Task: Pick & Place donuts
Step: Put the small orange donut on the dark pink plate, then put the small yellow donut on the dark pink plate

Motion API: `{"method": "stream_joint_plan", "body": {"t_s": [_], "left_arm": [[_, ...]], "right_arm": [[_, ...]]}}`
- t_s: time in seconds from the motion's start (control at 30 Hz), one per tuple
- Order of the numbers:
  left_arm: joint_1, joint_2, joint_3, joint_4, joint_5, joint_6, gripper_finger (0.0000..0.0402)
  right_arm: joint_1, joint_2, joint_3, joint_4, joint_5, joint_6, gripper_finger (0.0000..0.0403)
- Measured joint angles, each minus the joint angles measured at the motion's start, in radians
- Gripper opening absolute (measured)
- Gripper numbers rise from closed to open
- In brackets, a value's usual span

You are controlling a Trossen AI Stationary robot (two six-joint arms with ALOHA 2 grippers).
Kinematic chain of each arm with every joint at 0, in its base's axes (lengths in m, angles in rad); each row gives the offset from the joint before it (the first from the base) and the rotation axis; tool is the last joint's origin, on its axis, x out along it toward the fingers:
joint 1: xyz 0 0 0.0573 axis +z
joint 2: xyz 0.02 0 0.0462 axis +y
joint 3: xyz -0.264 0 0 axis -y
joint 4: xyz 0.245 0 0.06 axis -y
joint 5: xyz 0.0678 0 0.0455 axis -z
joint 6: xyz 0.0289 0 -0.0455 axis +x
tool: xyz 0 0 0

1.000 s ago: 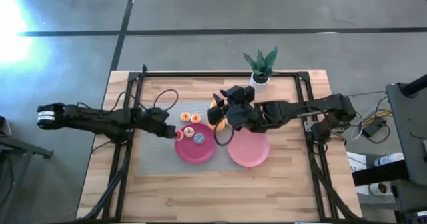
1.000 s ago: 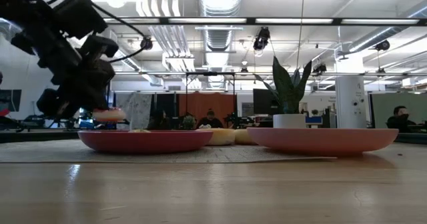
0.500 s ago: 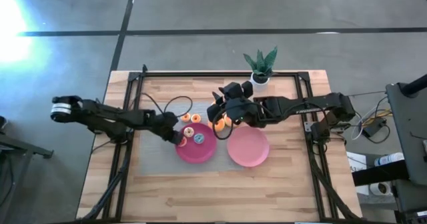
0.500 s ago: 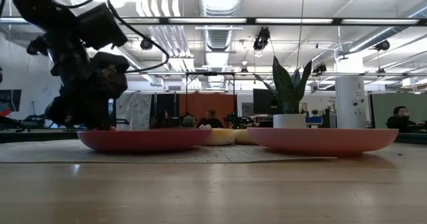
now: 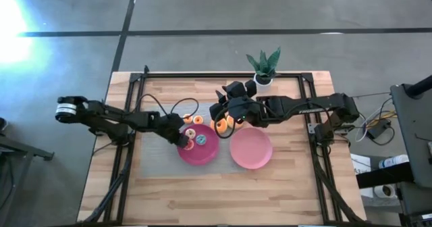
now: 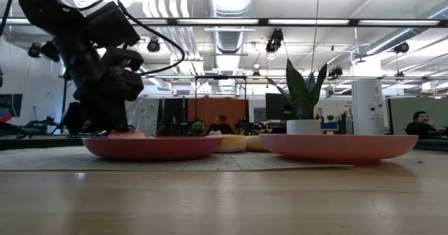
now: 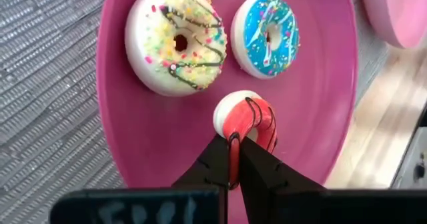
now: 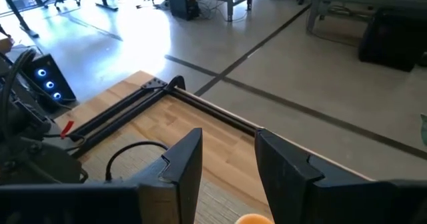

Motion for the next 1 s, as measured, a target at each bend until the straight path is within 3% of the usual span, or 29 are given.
{"method": "stream_joint_plan", "body": {"t_s": [0.17,0.47,0.63,0.87,1.0], "left_arm": [[0.0,0.014,0.0,-0.006,-0.002,-0.004,0.0016],[-0.004,0.012,0.0,-0.005,0.048,-0.014,0.0123],[-0.004,0.003,-0.001,-0.006,0.087,-0.024,0.0151],[0.0,-0.108,0.041,-0.051,-0.035,0.001,0.0153],[0.011,-0.158,0.099,-0.212,-0.115,0.069,0.0153]], "right_arm": [[-0.002,0.0,-0.006,0.0,0.0,0.0,0.0128],[-0.001,0.001,-0.012,0.0,0.001,0.0,0.0128],[-0.001,0.001,-0.012,0.0,0.002,0.0,0.0128],[-0.001,0.001,-0.012,-0.001,0.003,-0.007,0.0128],[-0.001,0.001,-0.012,-0.012,0.003,-0.007,0.0128]]}}
